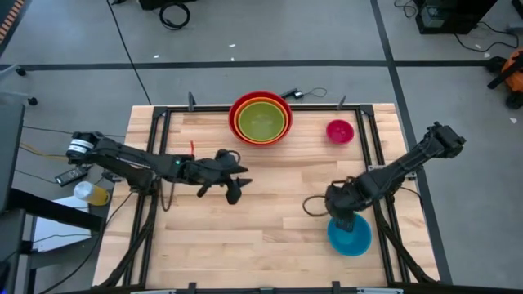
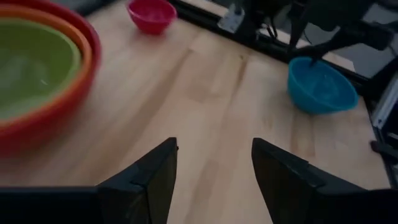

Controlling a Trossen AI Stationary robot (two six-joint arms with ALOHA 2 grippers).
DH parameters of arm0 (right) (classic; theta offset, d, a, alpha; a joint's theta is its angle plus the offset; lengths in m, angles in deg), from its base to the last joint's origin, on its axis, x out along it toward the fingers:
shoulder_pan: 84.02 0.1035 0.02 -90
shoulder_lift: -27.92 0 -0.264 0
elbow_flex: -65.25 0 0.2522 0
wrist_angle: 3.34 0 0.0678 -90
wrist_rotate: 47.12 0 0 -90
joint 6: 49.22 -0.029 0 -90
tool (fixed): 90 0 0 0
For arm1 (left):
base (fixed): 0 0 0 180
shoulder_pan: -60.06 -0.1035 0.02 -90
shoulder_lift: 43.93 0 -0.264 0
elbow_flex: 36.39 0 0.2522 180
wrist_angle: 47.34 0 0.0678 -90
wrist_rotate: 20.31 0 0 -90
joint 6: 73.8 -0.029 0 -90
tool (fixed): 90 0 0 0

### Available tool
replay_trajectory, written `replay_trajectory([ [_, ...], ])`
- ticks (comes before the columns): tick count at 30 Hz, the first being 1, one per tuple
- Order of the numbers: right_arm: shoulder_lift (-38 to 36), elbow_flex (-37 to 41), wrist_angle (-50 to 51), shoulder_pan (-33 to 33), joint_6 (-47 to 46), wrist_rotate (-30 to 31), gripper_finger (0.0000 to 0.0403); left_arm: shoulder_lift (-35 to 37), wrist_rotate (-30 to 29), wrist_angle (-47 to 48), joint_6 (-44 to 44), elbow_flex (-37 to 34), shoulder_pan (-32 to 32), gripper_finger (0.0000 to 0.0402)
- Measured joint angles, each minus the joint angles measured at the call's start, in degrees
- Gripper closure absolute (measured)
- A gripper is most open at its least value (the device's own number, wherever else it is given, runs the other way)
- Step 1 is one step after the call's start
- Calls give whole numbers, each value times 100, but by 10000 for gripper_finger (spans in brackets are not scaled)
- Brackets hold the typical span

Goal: Nest bowls inside each other
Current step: Stack the blue bowl on top of the green bowl

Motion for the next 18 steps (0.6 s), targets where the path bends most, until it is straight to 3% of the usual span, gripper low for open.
replay_trajectory([
  [7, 4, 476, -28, 529, -1134, 12, 196, -509, 296, -424, 126, 0, 162, 194],
  [15, 9, 1151, -622, 581, -1186, -120, 199, -589, 306, -427, 107, 0, 198, 194],
  [18, 11, 1324, -826, 496, -1261, -142, 219, -589, 302, -430, 77, 0, 175, 194],
])
